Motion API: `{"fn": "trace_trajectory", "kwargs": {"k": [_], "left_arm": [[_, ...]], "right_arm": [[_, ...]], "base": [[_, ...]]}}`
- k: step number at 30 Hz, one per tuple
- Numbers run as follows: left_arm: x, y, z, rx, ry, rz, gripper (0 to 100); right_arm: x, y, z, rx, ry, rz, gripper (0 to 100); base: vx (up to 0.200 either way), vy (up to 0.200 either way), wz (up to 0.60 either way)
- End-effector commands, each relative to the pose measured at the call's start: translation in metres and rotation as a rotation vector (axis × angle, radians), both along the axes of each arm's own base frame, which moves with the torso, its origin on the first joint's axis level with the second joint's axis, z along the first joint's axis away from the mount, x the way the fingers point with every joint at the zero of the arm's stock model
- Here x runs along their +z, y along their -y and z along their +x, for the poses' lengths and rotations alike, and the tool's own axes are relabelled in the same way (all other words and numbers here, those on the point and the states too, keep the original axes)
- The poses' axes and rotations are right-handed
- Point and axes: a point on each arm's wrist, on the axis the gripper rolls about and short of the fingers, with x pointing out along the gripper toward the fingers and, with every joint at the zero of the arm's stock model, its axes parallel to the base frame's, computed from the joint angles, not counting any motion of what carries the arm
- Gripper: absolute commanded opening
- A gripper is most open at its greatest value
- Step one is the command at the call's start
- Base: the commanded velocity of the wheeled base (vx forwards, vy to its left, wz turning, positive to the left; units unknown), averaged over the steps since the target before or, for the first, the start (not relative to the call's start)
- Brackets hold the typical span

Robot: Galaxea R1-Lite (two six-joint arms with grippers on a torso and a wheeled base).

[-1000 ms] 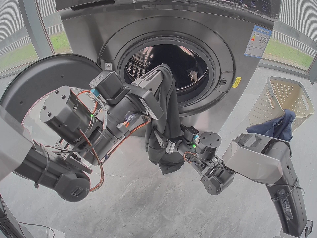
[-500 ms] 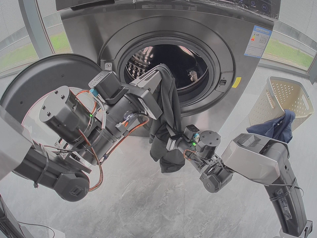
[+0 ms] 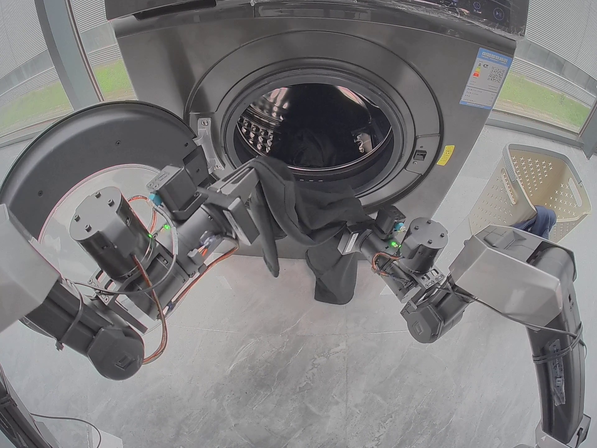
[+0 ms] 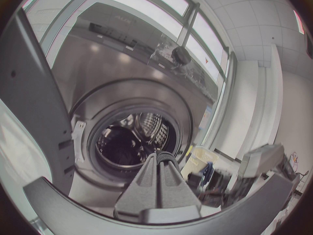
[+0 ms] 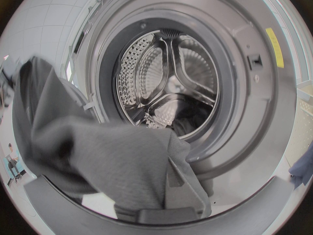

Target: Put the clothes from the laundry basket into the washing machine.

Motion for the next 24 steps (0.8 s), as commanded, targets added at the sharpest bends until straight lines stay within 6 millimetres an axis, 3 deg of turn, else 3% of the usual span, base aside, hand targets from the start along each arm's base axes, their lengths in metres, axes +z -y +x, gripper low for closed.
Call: {"fn": "trace_trajectory", "kwargs": {"k": [1, 12, 24], "left_arm": [[-0.028, -0.012, -0.001, 0.023, -0.097, 0.065, 0], [-0.079, -0.010, 0.009, 0.034, -0.246, 0.159, 0], [-0.100, 0.000, 0.019, 0.014, -0.287, 0.188, 0]], "right_arm": [[0.043, 0.007, -0.012, -0.005, 0.070, 0.041, 0], [0.071, 0.003, -0.031, 0.023, 0.109, 0.068, 0], [0.082, 0.000, -0.043, 0.043, 0.120, 0.077, 0]], "base": [[0.000, 0.000, 0.00], [0.000, 0.000, 0.00], [0.000, 0.000, 0.00]]}}
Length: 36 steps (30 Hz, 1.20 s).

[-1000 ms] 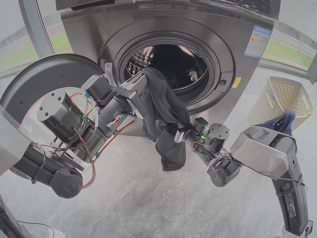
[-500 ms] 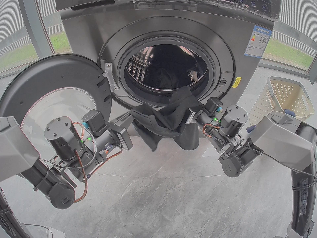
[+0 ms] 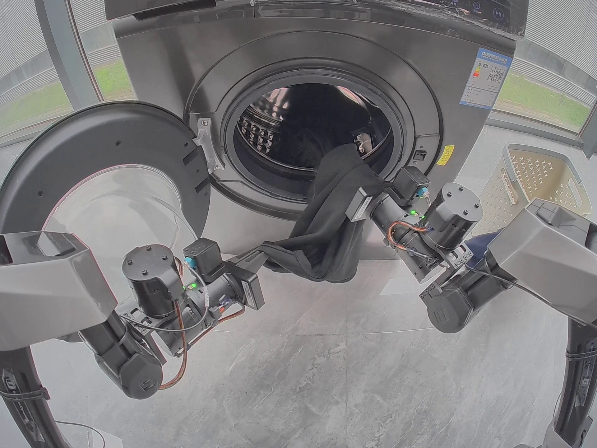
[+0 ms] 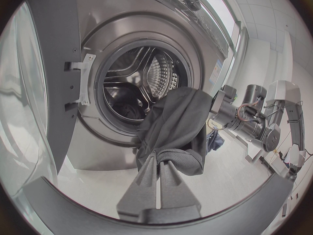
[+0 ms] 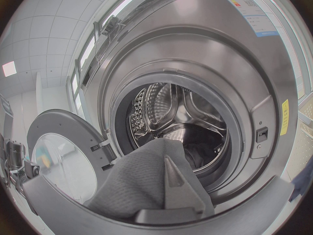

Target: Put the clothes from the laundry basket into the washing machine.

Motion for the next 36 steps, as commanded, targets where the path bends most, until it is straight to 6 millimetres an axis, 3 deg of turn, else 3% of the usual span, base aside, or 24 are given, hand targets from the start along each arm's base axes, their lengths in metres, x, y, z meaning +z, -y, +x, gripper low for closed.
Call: {"fn": "trace_trajectory", "kwargs": {"k": [1, 19, 20, 26, 36], "left_arm": [[-0.014, 0.003, 0.004, -0.003, -0.033, 0.021, 0], [-0.019, 0.004, 0.005, -0.003, -0.045, 0.028, 0], [-0.019, 0.004, 0.004, -0.004, -0.046, 0.029, 100], [-0.024, 0.002, -0.001, 0.002, -0.078, 0.041, 100], [-0.058, -0.008, -0.050, -0.067, -0.248, 0.192, 100]], "right_arm": [[0.007, -0.002, -0.005, 0.009, 0.013, 0.008, 0], [0.008, -0.006, -0.011, 0.028, 0.008, 0.010, 0], [0.008, -0.006, -0.011, 0.028, 0.009, 0.011, 0], [0.011, -0.004, -0.011, 0.023, 0.015, 0.014, 0], [0.010, 0.000, -0.008, 0.013, 0.013, 0.014, 0]], "base": [[0.000, 0.000, 0.00], [0.000, 0.000, 0.00], [0.000, 0.000, 0.00], [0.000, 0.000, 0.00], [0.000, 0.000, 0.00]]}}
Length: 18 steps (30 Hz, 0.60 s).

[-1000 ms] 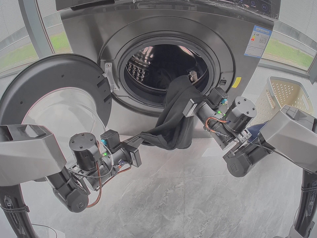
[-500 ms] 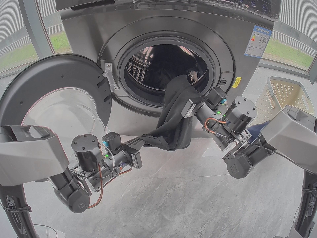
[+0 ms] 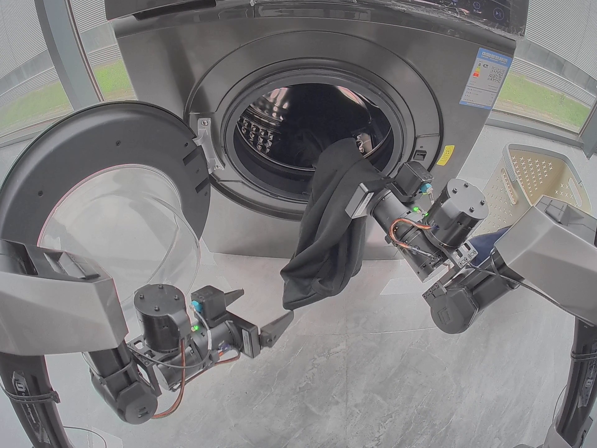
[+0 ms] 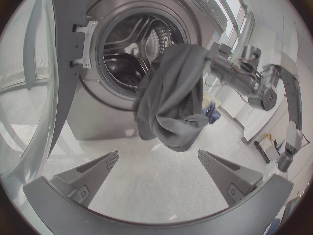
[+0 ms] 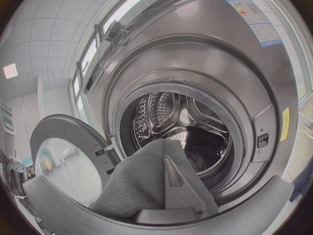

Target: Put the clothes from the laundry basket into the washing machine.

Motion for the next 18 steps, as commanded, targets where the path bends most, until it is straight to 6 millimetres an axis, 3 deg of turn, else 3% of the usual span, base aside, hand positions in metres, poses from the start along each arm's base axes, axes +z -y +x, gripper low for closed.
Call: {"fn": "trace_trajectory", "kwargs": {"k": [1, 9, 18], "left_arm": [[-0.014, -0.002, -0.023, -0.046, -0.072, 0.071, 100], [-0.013, 0.007, -0.026, -0.080, -0.055, 0.072, 100], [0.025, 0.044, 0.020, -0.090, 0.160, -0.085, 100]], "right_arm": [[0.000, 0.001, 0.001, -0.003, 0.001, 0.002, 0], [0.000, -0.001, -0.001, 0.004, 0.001, 0.000, 0], [-0.006, -0.012, -0.006, 0.032, -0.013, -0.007, 0]], "base": [[0.000, 0.000, 0.00], [0.000, 0.000, 0.00], [0.000, 0.000, 0.00]]}}
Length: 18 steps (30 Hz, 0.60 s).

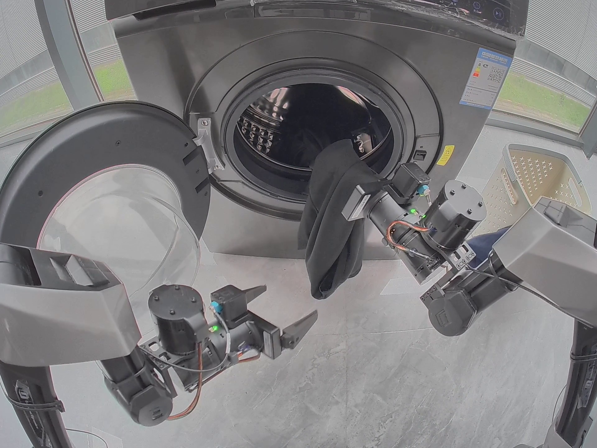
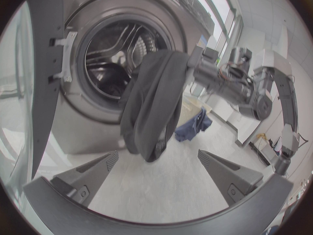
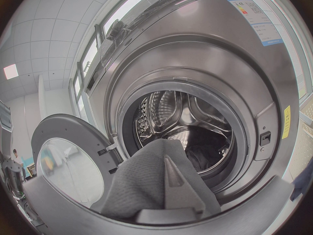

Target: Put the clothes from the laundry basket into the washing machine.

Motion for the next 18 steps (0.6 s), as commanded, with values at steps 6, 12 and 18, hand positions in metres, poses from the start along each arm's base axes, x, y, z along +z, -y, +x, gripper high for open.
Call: {"fn": "trace_trajectory", "kwargs": {"k": [6, 12, 18], "left_arm": [[0.024, 0.037, 0.047, -0.020, 0.167, -0.139, 100], [0.017, 0.055, 0.059, -0.031, 0.192, -0.153, 100], [0.005, 0.061, 0.075, -0.011, 0.196, -0.151, 100]], "right_arm": [[-0.009, -0.017, -0.007, 0.041, -0.019, -0.011, 0], [-0.012, -0.025, -0.012, 0.053, -0.030, -0.013, 0], [-0.010, -0.029, -0.016, 0.065, -0.028, -0.011, 0]], "base": [[0.000, 0.000, 0.00], [0.000, 0.000, 0.00], [0.000, 0.000, 0.00]]}}
